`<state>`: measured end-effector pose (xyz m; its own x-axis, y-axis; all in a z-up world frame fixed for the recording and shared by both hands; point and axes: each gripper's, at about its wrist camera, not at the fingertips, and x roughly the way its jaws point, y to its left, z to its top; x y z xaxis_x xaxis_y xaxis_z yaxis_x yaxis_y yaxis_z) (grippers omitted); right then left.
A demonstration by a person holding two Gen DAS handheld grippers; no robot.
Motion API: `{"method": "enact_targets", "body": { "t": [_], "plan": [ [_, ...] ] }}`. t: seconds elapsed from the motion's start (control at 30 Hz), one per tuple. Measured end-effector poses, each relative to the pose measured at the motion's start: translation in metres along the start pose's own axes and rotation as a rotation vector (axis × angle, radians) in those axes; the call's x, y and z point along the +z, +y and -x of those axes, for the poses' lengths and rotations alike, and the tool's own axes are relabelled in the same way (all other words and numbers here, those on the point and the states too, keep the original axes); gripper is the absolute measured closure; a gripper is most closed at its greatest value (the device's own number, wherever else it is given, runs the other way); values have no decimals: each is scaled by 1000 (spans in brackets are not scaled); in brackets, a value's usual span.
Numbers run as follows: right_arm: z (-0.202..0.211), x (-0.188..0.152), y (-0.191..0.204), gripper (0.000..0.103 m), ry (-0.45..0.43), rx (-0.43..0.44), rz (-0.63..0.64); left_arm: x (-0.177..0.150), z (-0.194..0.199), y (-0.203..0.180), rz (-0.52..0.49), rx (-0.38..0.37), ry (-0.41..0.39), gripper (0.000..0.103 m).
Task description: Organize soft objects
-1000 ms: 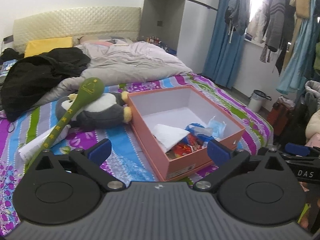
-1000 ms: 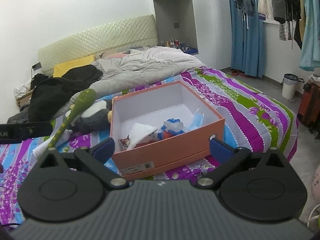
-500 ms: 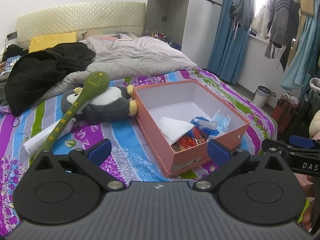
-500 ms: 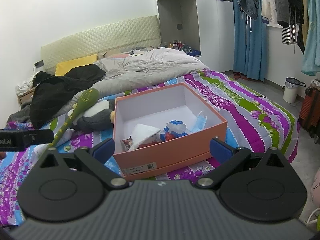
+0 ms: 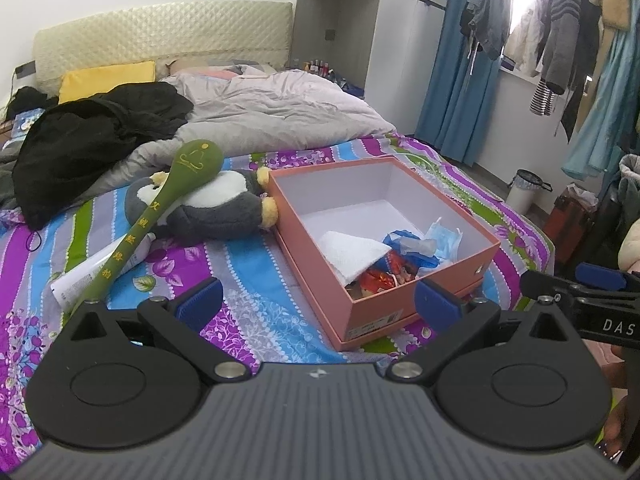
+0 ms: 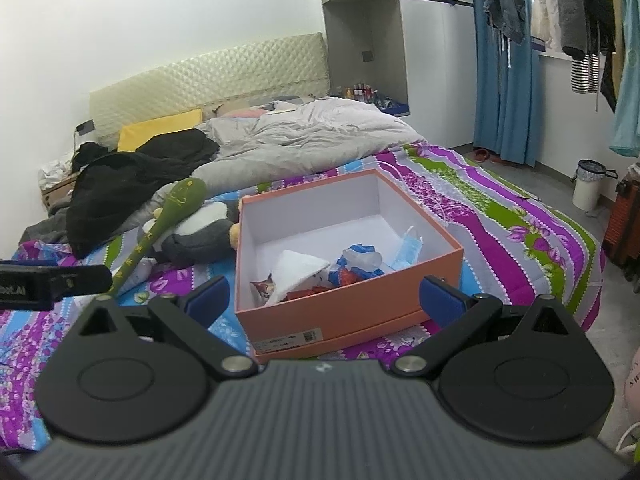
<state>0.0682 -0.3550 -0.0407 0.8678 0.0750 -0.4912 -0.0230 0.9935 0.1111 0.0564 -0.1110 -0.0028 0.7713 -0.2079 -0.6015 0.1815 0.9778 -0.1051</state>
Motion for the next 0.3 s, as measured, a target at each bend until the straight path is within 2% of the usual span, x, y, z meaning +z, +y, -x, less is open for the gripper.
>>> {"method": "enact_targets", "body": {
  "t": [0.3],
  "plan": [
    [0,-1,0,0,1,15,-1,4,2,-4,0,3,-7,0]
  ]
}}
